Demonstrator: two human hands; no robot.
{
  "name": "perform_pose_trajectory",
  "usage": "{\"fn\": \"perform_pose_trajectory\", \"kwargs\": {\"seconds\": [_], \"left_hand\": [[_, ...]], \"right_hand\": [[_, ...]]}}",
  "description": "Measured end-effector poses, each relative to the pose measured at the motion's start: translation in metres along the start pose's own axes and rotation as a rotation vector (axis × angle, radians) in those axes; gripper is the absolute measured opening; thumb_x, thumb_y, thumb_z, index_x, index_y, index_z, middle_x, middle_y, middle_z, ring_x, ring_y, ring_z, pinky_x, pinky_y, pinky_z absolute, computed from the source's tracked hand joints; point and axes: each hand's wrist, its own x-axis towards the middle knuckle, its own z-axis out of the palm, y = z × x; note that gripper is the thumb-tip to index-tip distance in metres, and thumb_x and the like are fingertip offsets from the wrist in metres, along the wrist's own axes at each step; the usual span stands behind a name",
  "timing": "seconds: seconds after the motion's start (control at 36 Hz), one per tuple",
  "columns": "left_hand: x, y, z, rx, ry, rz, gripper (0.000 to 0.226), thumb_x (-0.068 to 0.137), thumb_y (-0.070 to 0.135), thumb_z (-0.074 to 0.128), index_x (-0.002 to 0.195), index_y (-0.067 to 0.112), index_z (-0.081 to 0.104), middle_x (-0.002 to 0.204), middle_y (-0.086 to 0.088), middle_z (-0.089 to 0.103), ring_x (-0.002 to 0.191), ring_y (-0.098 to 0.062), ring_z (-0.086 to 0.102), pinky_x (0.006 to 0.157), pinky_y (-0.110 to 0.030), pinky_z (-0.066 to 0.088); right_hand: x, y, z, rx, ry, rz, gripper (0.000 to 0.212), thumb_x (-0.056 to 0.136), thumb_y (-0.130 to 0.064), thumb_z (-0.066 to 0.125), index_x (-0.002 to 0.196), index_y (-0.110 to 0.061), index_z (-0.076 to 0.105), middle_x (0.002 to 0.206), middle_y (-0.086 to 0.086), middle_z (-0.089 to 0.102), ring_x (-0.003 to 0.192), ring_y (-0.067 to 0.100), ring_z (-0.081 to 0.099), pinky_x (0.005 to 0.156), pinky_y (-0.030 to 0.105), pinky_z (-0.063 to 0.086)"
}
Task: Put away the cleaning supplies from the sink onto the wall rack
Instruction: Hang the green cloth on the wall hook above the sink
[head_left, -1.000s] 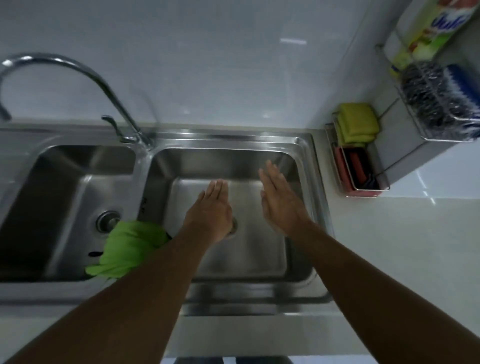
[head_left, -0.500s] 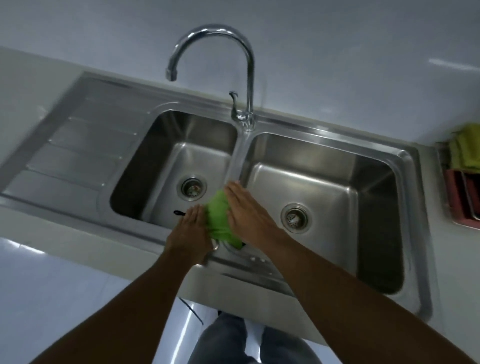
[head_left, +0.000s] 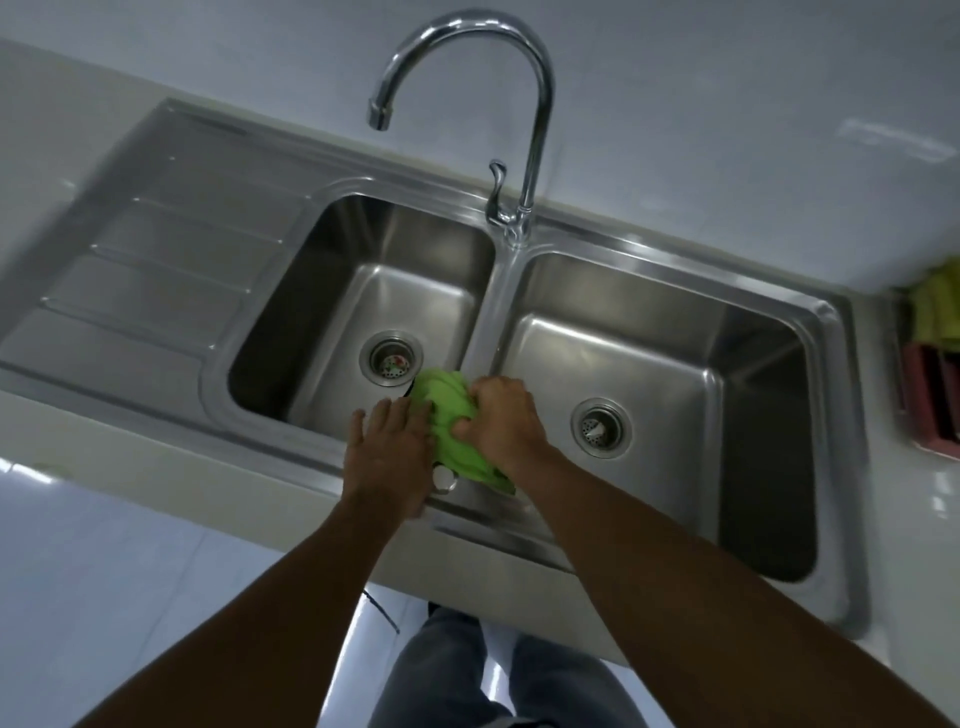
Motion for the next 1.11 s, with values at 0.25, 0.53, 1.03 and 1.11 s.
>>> {"fn": "perform_pose_trajectory", "kwargs": {"seconds": [0.25, 0.53, 1.03, 1.11], "left_hand": [[0.013, 0.02, -0.029, -0.286, -0.079, -0.461, 0.072, 0.082, 0.065, 0.025, 0.113, 0.014, 0.066, 0.118, -0.012, 0.063, 0.116, -0.031, 0.049, 0.095, -0.047, 0.032], [0.055, 0.073, -0.082, -1.705, -0.298, -0.435, 0.04, 0.094, 0.041, 0.059, 0.108, 0.007, 0.074, 0.101, -0.012, 0.078, 0.09, -0.022, 0.076, 0.069, -0.03, 0.059], [0.061, 0.194, -0.134, -1.481, -0.34, 0.051, 0.035, 0.102, 0.04, 0.047, 0.126, 0.021, 0.065, 0.11, 0.001, 0.075, 0.103, -0.013, 0.071, 0.088, -0.028, 0.055], [0.061, 0.199, -0.134, -1.41, -0.311, 0.072, 0.032, 0.102, 0.041, 0.045, 0.125, 0.028, 0.065, 0.103, 0.012, 0.076, 0.095, -0.002, 0.071, 0.08, -0.018, 0.056]], "right_hand": [[-0.014, 0.026, -0.026, 0.246, 0.1, 0.011, 0.017, 0.063, -0.034, 0.077, 0.065, -0.018, 0.071, 0.06, -0.002, 0.067, 0.058, 0.014, 0.064, 0.051, 0.026, 0.052], [-0.052, 0.055, -0.078, 0.162, 0.43, -0.333, 0.025, 0.056, -0.032, 0.073, 0.077, -0.02, 0.07, 0.069, -0.007, 0.061, 0.061, 0.012, 0.055, 0.055, 0.021, 0.046], [-0.043, 0.119, -0.201, 1.385, -0.011, 0.048, 0.042, 0.091, -0.051, 0.059, 0.111, -0.017, 0.075, 0.12, 0.008, 0.072, 0.116, 0.023, 0.066, 0.102, 0.038, 0.051], [-0.037, 0.118, -0.217, 1.369, 0.208, 0.105, 0.011, 0.092, -0.016, 0.069, 0.093, -0.008, 0.076, 0.097, 0.015, 0.076, 0.092, 0.028, 0.07, 0.079, 0.031, 0.059]]}}
